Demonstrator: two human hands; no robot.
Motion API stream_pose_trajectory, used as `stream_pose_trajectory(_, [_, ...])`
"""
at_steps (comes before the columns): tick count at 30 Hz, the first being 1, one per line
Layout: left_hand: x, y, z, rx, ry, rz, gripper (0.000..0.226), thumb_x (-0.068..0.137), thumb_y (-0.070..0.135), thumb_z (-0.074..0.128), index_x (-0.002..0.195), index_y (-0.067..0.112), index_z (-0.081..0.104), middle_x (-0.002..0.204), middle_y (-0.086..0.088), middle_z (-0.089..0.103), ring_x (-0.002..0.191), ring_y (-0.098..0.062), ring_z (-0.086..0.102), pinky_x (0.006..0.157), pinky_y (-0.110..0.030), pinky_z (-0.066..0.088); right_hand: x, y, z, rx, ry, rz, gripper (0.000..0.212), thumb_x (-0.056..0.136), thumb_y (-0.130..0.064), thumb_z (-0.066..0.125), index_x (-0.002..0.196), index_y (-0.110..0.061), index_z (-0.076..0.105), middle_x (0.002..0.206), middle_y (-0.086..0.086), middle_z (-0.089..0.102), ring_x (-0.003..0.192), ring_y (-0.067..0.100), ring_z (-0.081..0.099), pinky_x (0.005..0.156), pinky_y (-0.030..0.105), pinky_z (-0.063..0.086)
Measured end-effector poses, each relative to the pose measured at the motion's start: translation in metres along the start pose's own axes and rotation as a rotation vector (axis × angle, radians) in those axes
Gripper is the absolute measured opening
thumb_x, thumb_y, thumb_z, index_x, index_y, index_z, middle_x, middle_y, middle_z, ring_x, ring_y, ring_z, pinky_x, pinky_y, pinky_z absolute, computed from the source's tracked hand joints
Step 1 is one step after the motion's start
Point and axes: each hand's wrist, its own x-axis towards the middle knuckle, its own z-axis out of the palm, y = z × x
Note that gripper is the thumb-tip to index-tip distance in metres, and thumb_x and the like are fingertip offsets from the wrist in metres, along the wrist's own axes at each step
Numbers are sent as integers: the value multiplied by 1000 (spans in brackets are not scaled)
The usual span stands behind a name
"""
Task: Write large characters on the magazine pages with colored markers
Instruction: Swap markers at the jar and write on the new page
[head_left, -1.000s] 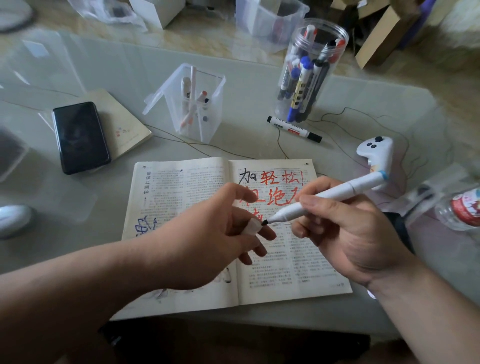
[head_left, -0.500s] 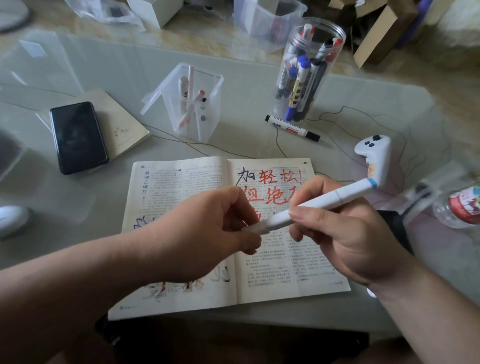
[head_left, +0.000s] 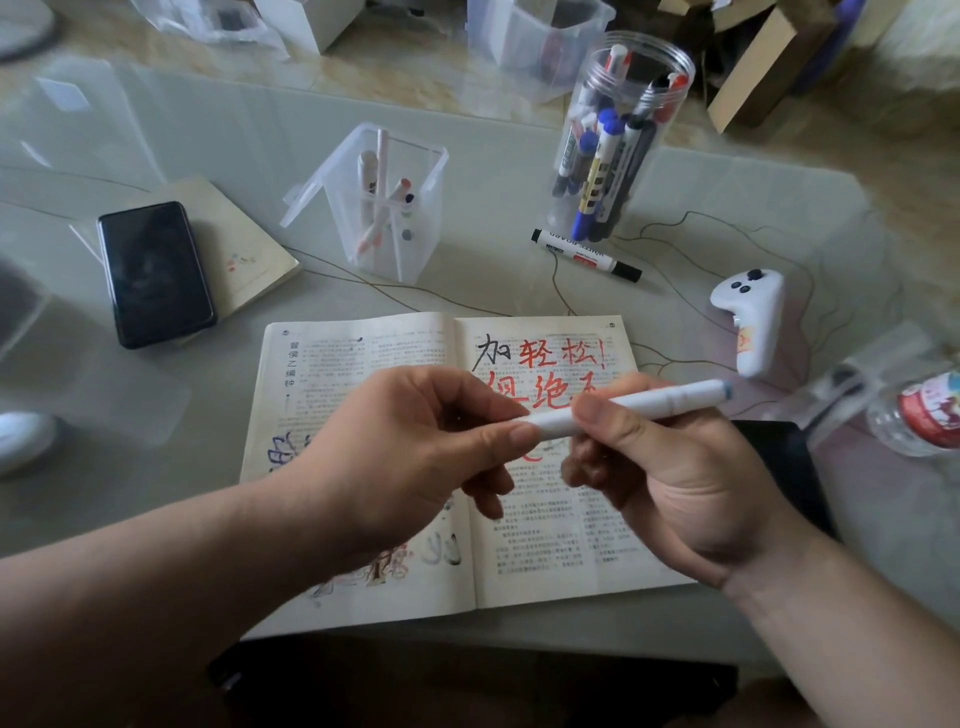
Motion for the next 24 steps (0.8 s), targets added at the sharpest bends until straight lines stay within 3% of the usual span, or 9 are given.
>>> stream_pose_trajectory(7, [-6, 9, -3, -11, -34, 1, 17, 73, 26, 78, 84, 13, 77, 65, -16, 70, 54, -24, 67, 56, -26, 53, 1, -9, 4, -10, -54, -13, 14, 71, -15, 76, 65, -9, 65, 56, 12, 52, 45, 16, 42, 48, 28, 36])
stream_pose_trajectory(11, [-2, -2, -12, 404, 39, 20, 8, 84, 37, 74, 90, 32, 75, 70, 3, 73, 58, -17, 67, 57, -32, 55, 9, -12, -10, 13, 54, -23, 13, 71, -10, 81, 74, -11, 69, 62, 9, 40, 51, 14, 33, 46, 25, 30])
stream_pose_trajectory(14, [1, -8, -14, 656, -13, -3, 8, 85, 46, 71, 89, 40, 73, 79, 16, 72, 69, -17, 69, 60, -37, 58, 13, -7, -19, -47, 107, -34, 11, 75, -9, 75, 82, -5, 67, 63, 6, 52, 54, 14, 38, 46, 23, 36])
stream_pose_trajectory(19, [4, -12, -9, 788, -155, -32, 6, 87, 45, 72, 89, 40, 69, 78, 28, 68, 69, 2, 65, 55, -13, 45, 12, 3, -19, -245, 44, 18, 8, 78, -14, 80, 79, -10, 73, 67, 9, 58, 54, 14, 47, 51, 26, 41])
stream_pose_trajectory(22, [3, -14, -5, 754, -163, -33, 8, 89, 45, 71, 93, 38, 70, 77, 26, 69, 63, 5, 64, 52, -10, 42, 11, 8, -18, -305, 37, 102, 13, 79, -21, 74, 82, -9, 73, 68, 8, 62, 54, 14, 47, 54, 27, 43])
stream_pose_trajectory(24, [4, -15, -5, 745, -123, -26, 10, 89, 48, 68, 92, 39, 72, 80, 26, 69, 70, 6, 65, 57, -14, 49, 10, 14, -15, -341, 49, 133, 13, 86, -18, 73, 87, -5, 73, 69, 7, 64, 54, 14, 48, 54, 27, 44])
